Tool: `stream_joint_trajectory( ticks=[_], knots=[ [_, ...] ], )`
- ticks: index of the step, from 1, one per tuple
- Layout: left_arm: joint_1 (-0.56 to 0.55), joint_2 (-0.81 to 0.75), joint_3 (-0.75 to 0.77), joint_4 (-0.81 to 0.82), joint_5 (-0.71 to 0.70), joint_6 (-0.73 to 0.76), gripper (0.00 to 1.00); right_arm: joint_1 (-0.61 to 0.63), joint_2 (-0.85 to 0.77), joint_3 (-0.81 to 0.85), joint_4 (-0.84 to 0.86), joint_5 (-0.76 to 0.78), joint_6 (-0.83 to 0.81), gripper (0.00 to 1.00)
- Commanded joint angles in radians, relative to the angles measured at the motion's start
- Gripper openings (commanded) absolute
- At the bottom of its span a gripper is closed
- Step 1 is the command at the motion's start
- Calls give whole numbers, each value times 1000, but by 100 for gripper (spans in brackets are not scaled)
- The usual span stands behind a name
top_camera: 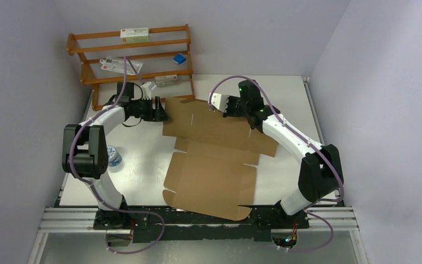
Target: Fold the paper box
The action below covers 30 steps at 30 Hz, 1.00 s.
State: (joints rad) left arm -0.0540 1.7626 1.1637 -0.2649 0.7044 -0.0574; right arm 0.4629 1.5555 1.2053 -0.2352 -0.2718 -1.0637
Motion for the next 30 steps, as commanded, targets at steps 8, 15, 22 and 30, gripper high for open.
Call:
stream_joint_trajectory(
  ticks=[8, 15, 22, 30],
  knots=[
    [8, 72, -3, 178, 204, 132, 57, 17, -48, -37, 64, -24, -15, 0],
    [8, -34, -84, 216, 197, 149, 30, 26, -65, -55, 77, 0, -15, 0],
    [-90, -239, -202, 257, -59, 64, 27, 49, -69, -75, 103, 53, -18, 0],
    [-200, -435, -402, 443, -348, -188, 25, 102, -103, -143, 209, 128, -19, 0]
  ],
)
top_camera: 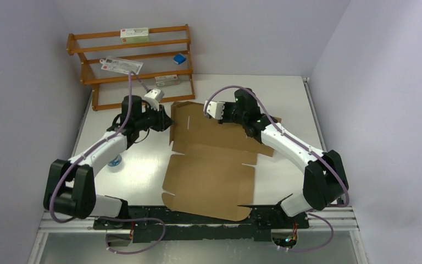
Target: Fold the paper box
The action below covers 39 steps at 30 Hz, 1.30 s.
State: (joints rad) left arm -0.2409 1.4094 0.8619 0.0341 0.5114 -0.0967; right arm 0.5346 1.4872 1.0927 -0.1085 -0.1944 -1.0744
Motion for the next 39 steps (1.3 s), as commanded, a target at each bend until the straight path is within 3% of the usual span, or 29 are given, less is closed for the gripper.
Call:
stream_joint_trajectory(
  ticks=[1, 6, 18, 20, 22, 24, 29, 33, 39],
  knots=[
    [-21, -110, -135, 168, -181, -163, 25, 36, -39, -40, 94, 63, -6, 0],
    [-67, -256, -284, 272, -282, -196, 24, 87, -70, -89, 160, 147, -9, 0],
    [-124, -493, -520, 398, -368, -224, 18, 229, -173, -239, 263, 370, -18, 0],
    [-124, -495, -551, 423, -443, -205, 30, 246, -182, -251, 261, 386, -23, 0],
    [-121, -477, -552, 462, -503, -168, 51, 253, -185, -254, 254, 390, -28, 0],
    [-119, -440, -542, 556, -509, -113, 61, 255, -188, -252, 242, 392, -29, 0],
    [-40, -291, -485, 707, -358, -39, 68, 257, -197, -241, 217, 385, -50, 0],
    [89, -197, -481, 831, -94, -79, 68, 258, -195, -225, 196, 380, -52, 0],
    [159, -99, -401, 832, 174, -27, 67, 271, -191, -225, 195, 385, -64, 0]
  ],
)
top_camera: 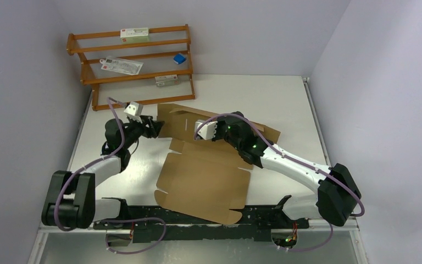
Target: Fold the paper box
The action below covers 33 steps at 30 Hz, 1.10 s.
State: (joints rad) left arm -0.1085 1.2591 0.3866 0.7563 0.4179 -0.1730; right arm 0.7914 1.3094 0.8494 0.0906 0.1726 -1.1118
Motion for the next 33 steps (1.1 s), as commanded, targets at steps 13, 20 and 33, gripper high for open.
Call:
stream_joint_trajectory(
  ticks=[13, 20, 33],
  knots=[
    [137, 295, 218, 142, 497, 65, 59, 14, -4, 28, -46, 25, -42, 0],
    [145, 377, 285, 138, 563, 83, 58, 14, 6, 31, -57, 12, -42, 0],
    [145, 426, 284, 247, 660, -3, 18, 17, 21, 36, -63, 25, -55, 0]
  ],
)
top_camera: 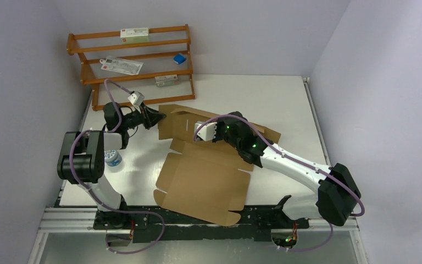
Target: Fold the paper box
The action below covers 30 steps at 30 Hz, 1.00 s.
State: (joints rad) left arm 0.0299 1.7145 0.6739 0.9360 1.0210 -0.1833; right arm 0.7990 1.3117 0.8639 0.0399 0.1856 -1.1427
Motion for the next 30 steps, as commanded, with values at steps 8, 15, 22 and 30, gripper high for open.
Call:
stream_joint_trajectory(
  ticks=[8, 15, 22, 30],
  knots=[
    [-8, -180, -133, 90, -18, -40, 5, 12, 26, 33, -2, 34, -43, 0],
    [-101, -340, -201, -49, -139, 23, 5, 15, 28, 34, 23, 74, -78, 0],
    [-200, -411, -280, -34, -214, -10, 5, 13, 32, 42, 30, 80, -85, 0],
    [-277, -478, -342, -54, -255, -21, 5, 5, 65, 64, 47, 69, -84, 0]
  ],
)
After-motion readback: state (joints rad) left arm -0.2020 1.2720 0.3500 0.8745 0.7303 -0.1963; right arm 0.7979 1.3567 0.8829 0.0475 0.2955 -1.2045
